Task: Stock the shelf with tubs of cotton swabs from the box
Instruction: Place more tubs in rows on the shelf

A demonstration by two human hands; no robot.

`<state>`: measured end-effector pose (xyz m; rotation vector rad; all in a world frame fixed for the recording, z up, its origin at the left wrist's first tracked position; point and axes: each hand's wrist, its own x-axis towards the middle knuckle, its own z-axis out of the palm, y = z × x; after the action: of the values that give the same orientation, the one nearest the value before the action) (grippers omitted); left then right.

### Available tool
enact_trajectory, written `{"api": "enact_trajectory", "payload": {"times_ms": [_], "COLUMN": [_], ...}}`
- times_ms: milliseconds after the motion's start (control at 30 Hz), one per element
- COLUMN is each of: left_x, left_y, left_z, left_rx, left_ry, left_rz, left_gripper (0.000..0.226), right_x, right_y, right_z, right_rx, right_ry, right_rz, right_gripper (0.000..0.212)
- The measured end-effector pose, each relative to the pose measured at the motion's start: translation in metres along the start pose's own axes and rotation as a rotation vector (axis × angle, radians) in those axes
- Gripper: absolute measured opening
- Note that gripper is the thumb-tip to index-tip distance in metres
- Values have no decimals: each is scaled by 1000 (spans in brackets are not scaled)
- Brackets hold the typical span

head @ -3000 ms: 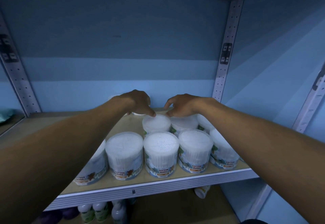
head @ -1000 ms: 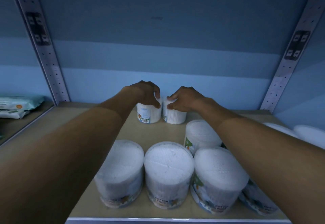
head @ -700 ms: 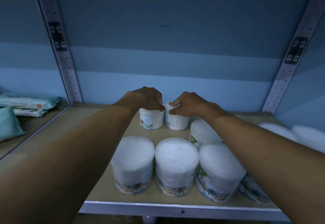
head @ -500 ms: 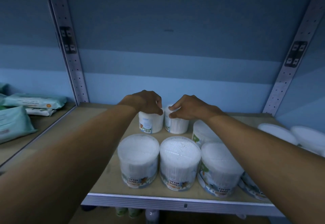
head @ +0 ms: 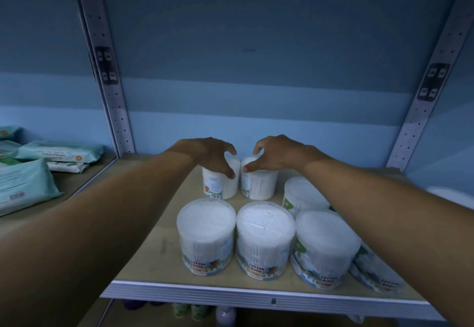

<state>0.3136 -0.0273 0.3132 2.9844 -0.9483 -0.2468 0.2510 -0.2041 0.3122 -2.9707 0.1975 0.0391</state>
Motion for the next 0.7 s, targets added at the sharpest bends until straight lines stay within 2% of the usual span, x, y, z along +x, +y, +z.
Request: {"api": "enact_trajectory", "payload": {"times_ms": [267, 567, 700], "left_x": [10, 11, 9], "left_y": [-2, 0, 0], "left_z": [1, -2, -2], "left_rx": [25, -51, -24], "left_ry": [-66, -72, -61], "left_rz": [-12, -86, -91], "left_gripper": [69, 77, 89], "right_x": [15, 16, 11], "right_y": [-10, -5, -5], "right_z": [5, -6, -14], "right_rx": [-43, -26, -61], "right_ry": [-63, -188, -184], "right_rz": [72, -19, -33], "right_gripper": [69, 59, 72]}}
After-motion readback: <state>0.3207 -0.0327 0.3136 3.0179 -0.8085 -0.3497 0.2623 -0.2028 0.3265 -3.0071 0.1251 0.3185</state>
